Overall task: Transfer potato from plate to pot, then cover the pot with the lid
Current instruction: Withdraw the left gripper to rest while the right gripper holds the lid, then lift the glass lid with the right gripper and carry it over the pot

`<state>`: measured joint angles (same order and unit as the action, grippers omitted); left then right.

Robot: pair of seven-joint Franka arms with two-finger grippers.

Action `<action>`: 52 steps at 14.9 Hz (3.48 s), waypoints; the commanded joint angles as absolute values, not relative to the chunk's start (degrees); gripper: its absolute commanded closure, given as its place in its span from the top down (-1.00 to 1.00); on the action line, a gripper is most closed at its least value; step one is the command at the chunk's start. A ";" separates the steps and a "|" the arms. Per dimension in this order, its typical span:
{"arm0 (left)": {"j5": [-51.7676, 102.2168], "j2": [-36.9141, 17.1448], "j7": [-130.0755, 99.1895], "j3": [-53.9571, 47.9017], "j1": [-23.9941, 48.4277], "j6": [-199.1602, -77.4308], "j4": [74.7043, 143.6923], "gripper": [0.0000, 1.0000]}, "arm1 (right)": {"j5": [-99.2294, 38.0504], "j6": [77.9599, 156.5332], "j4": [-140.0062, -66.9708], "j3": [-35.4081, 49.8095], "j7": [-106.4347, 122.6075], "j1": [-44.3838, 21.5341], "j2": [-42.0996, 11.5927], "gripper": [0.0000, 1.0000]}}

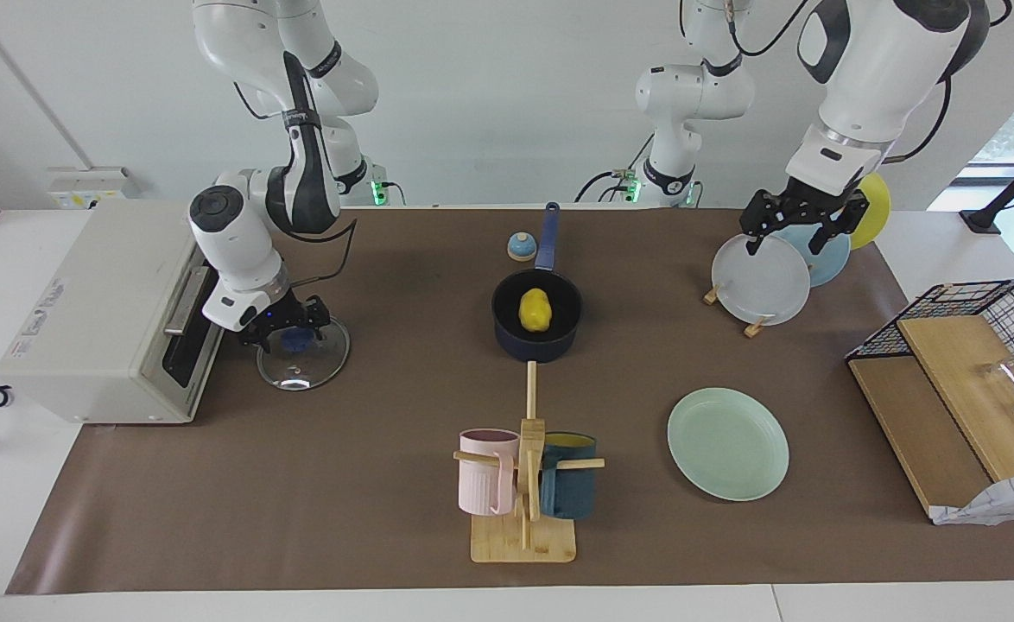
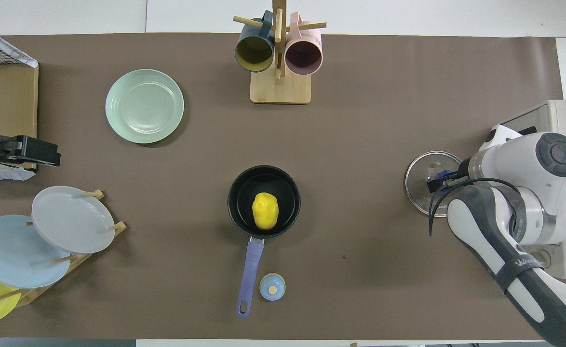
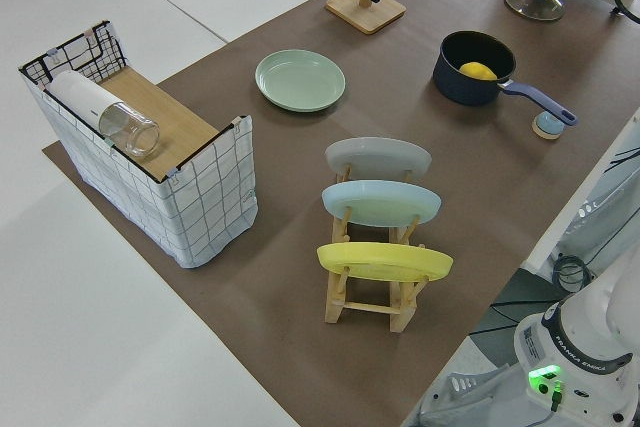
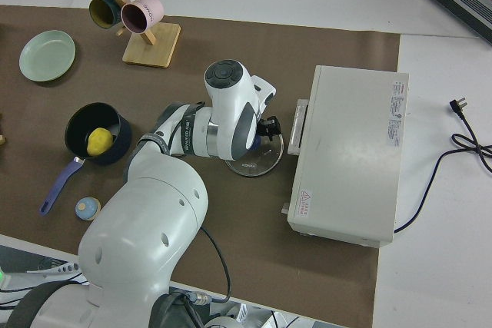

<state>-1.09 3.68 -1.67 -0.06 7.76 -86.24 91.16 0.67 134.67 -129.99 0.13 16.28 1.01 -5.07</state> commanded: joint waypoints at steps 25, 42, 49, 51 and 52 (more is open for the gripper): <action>2.29 3.78 -1.58 -1.85 5.10 -88.77 93.08 1.00 | -0.97 112.37 -109.72 1.23 6.98 -5.00 -5.97 -1.00; 1.93 3.43 -0.88 -2.02 4.66 -85.60 92.29 1.00 | -0.62 107.58 -94.57 1.23 -43.67 -36.91 -13.09 -1.00; 1.93 3.69 -1.32 -2.11 4.66 -85.96 92.29 1.00 | -0.35 112.23 -93.34 1.32 -46.58 -39.64 -17.22 -1.00; 1.93 3.69 -1.32 -2.02 4.57 -85.61 92.29 1.00 | -0.35 112.41 -93.86 1.32 -46.58 -39.73 -17.31 -1.00; 1.93 3.69 -1.41 -2.02 4.57 -85.69 92.29 1.00 | -0.35 112.41 -93.87 1.32 -46.50 -39.73 -17.31 -1.00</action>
<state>1.51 3.02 -1.50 -1.71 5.46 -86.72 92.32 0.05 112.51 -95.18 1.43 -45.72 -39.68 -16.93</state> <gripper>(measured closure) 0.000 0.339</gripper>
